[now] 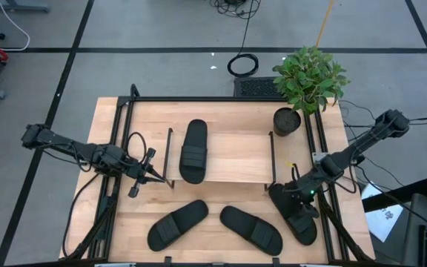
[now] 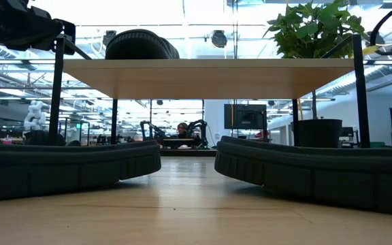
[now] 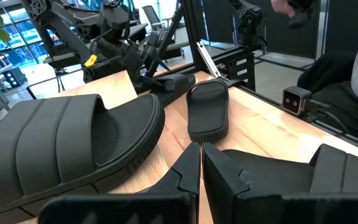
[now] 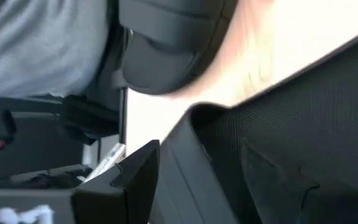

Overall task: Pick and place slides into the shelf
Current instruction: Put the top black slipper on the shelf

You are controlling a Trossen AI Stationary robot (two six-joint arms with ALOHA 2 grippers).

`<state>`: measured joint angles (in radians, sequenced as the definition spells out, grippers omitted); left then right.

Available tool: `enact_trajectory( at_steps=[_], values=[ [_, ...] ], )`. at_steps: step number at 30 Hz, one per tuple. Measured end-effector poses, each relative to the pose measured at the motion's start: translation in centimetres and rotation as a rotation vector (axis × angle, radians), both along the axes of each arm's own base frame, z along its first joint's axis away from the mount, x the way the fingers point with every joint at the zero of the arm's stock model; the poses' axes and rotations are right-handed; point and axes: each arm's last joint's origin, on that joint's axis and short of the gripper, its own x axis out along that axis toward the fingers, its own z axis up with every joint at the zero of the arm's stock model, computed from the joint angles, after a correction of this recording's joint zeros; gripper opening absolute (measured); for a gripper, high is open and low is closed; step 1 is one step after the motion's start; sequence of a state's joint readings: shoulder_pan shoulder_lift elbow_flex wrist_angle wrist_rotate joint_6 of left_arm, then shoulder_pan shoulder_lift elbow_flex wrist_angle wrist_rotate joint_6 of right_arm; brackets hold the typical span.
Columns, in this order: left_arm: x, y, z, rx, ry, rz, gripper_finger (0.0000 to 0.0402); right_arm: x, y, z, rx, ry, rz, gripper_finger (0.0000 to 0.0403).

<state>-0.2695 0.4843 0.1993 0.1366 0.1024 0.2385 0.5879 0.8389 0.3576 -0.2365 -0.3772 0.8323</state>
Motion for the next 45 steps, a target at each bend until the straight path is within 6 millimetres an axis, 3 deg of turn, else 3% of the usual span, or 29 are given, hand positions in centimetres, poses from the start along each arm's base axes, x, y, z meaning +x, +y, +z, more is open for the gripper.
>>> enact_trajectory(
  at_steps=[15,19,24,28,38,45],
  values=[
    [0.0,0.0,-0.1,0.019,0.002,-0.001,0.0021,0.0,1.7,-1.4,-0.086,0.016,0.053,0.0202],
    [0.0,0.0,-0.1,0.021,0.008,-0.001,0.0021,0.1,1.9,-1.4,-0.053,0.030,0.075,0.0148],
    [0.0,0.0,-0.1,0.019,0.009,-0.001,0.0021,0.1,2.1,-1.1,-0.014,0.015,0.104,0.0022],
    [0.0,0.0,-0.2,0.017,0.021,0.000,0.0021,0.1,2.1,-0.7,0.020,0.022,0.074,0.0012],
    [0.0,0.0,-0.3,0.017,0.027,0.000,0.0021,0.4,2.3,2.7,0.097,-0.071,0.055,0.0004],
    [0.0,0.0,-0.3,0.015,0.028,0.000,0.0021,-0.3,1.5,5.9,-0.045,-0.025,0.057,0.0002]
  ],
)
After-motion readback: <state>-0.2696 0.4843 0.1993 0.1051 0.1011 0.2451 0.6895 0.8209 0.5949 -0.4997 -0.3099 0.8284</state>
